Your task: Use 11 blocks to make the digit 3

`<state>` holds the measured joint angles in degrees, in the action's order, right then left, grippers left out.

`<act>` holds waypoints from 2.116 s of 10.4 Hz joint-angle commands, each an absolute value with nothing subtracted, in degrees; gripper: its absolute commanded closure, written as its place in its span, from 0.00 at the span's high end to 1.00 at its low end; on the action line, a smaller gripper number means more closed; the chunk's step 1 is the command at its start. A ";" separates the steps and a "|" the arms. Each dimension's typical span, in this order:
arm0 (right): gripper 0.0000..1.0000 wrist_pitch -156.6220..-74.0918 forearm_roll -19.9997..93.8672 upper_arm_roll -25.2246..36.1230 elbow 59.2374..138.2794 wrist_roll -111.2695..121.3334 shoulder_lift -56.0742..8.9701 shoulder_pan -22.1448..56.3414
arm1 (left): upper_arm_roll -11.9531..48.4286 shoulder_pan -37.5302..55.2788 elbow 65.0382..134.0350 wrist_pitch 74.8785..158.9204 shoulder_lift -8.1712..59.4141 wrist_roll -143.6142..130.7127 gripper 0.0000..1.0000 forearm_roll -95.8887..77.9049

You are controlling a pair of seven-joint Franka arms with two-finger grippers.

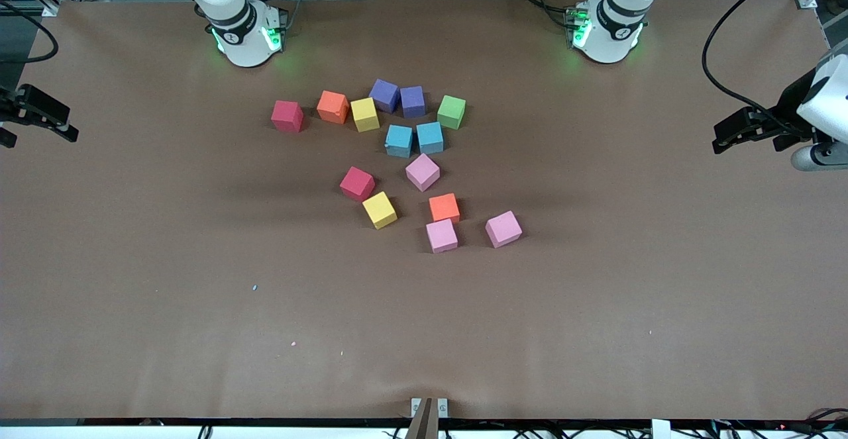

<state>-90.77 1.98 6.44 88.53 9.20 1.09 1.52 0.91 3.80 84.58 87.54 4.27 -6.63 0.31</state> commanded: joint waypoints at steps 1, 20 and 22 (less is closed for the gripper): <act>1.00 -90.53 1.93 6.77 89.12 8.26 1.41 1.85 | 0.88 3.96 85.34 88.07 3.43 -6.94 1.00 0.97; 1.00 -90.26 1.93 6.68 93.33 8.61 0.88 2.28 | 3.59 7.55 85.60 87.63 3.87 -12.71 1.00 0.18; 1.00 -90.35 2.02 6.59 94.30 8.61 0.18 2.63 | 8.41 8.78 86.04 87.54 5.26 -20.88 1.00 0.18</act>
<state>-90.46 1.98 6.39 93.65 9.20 0.55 1.85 5.67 7.89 85.43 87.52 4.61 -16.21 0.13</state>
